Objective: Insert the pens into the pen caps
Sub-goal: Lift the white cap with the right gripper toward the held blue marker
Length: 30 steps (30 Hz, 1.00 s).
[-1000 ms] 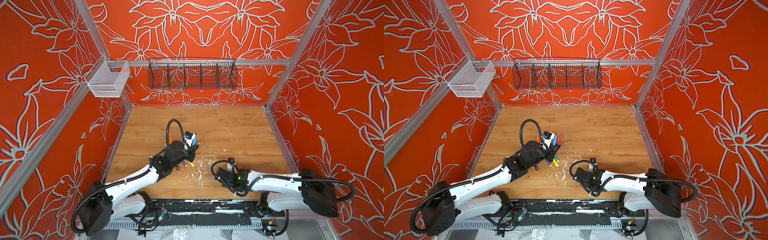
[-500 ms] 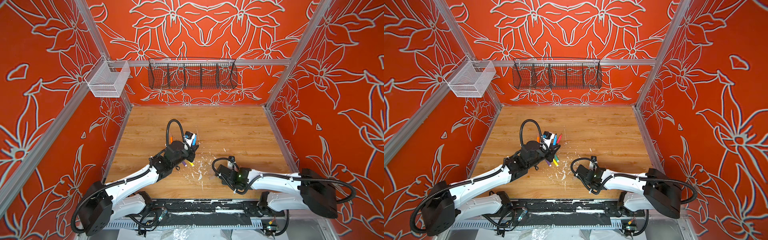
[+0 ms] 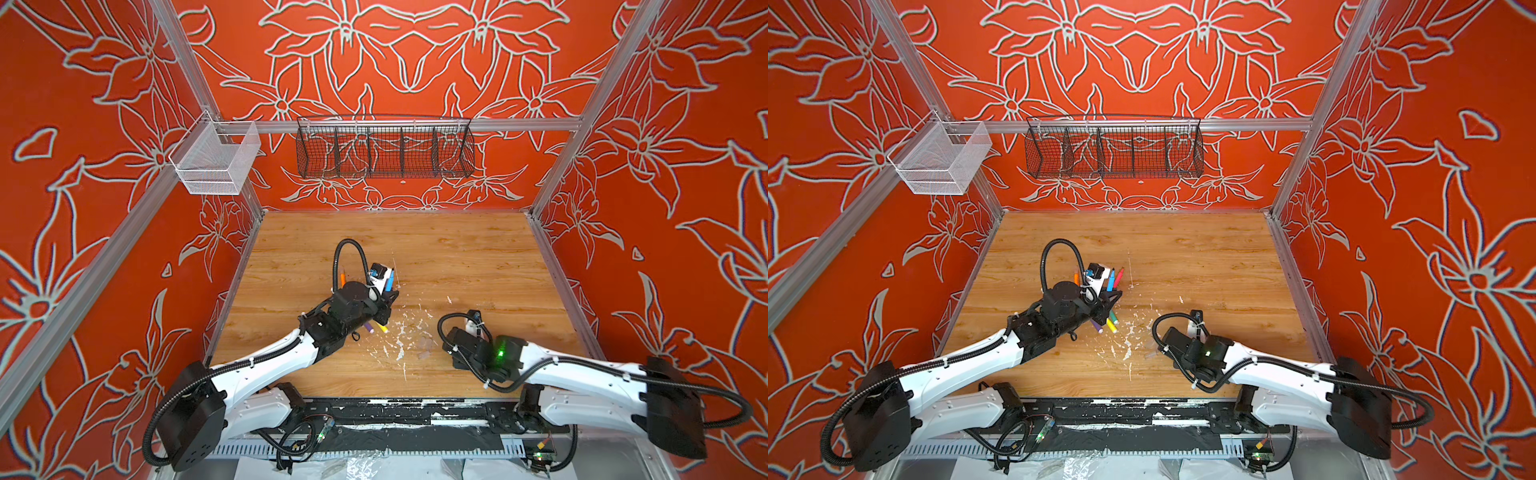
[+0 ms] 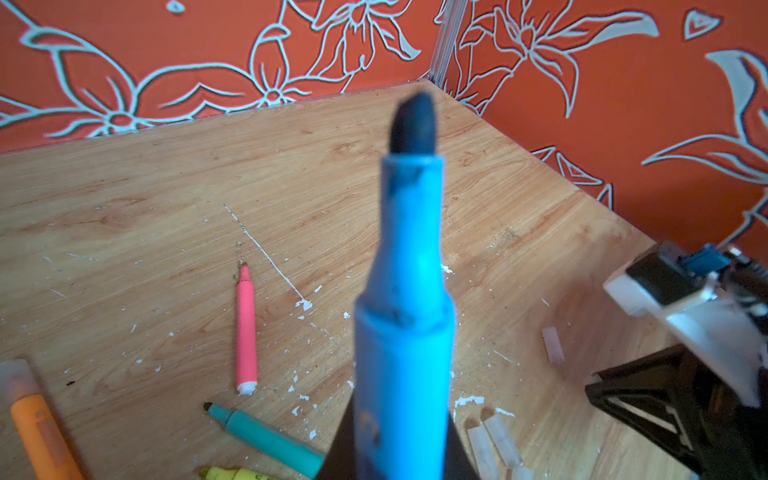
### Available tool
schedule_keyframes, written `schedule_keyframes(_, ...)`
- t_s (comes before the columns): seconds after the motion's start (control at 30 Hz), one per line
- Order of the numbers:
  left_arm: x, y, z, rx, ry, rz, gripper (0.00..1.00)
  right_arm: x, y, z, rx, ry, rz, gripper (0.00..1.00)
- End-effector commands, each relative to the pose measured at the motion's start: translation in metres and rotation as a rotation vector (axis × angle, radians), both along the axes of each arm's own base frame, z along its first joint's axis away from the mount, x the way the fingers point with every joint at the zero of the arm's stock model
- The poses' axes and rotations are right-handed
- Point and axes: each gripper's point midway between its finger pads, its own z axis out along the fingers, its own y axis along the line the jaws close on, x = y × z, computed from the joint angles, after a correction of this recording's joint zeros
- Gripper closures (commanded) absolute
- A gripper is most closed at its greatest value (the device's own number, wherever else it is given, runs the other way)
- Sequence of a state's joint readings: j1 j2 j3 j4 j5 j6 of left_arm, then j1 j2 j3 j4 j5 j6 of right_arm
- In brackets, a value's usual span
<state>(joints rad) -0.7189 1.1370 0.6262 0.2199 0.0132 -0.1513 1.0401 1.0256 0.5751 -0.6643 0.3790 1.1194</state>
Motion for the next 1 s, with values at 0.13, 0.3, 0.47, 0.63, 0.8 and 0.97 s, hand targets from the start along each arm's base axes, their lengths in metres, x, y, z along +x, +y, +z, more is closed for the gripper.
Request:
schedule_keyframes(0.13, -0.011, -0.026, 0.013, -0.118, 0.046, -0.132, 1.00, 0.044, 0.019, 0.110, 0.197, -0.319, -0.024, 0.95)
schedule_keyframes(0.3, -0.021, -0.037, 0.017, -0.160, 0.054, -0.214, 1.00, 0.064, 0.062, 0.186, 0.416, -0.498, 0.050, 0.96)
schedule_keyframes(0.47, -0.033, -0.045, 0.024, -0.192, 0.043, -0.300, 1.00, 0.078, 0.104, 0.235, 0.567, -0.606, 0.133, 0.97)
schedule_keyframes(0.63, -0.040, -0.049, 0.030, -0.215, 0.032, -0.348, 1.00, 0.088, 0.131, 0.253, 0.631, -0.658, 0.170, 0.98)
schedule_keyframes(0.8, -0.044, -0.051, 0.032, -0.220, 0.030, -0.371, 1.00, 0.097, 0.139, 0.264, 0.697, -0.720, 0.144, 0.98)
schedule_keyframes(0.97, -0.044, -0.050, 0.034, -0.221, 0.024, -0.369, 1.00, 0.101, 0.132, 0.275, 0.714, -0.760, 0.096, 0.99)
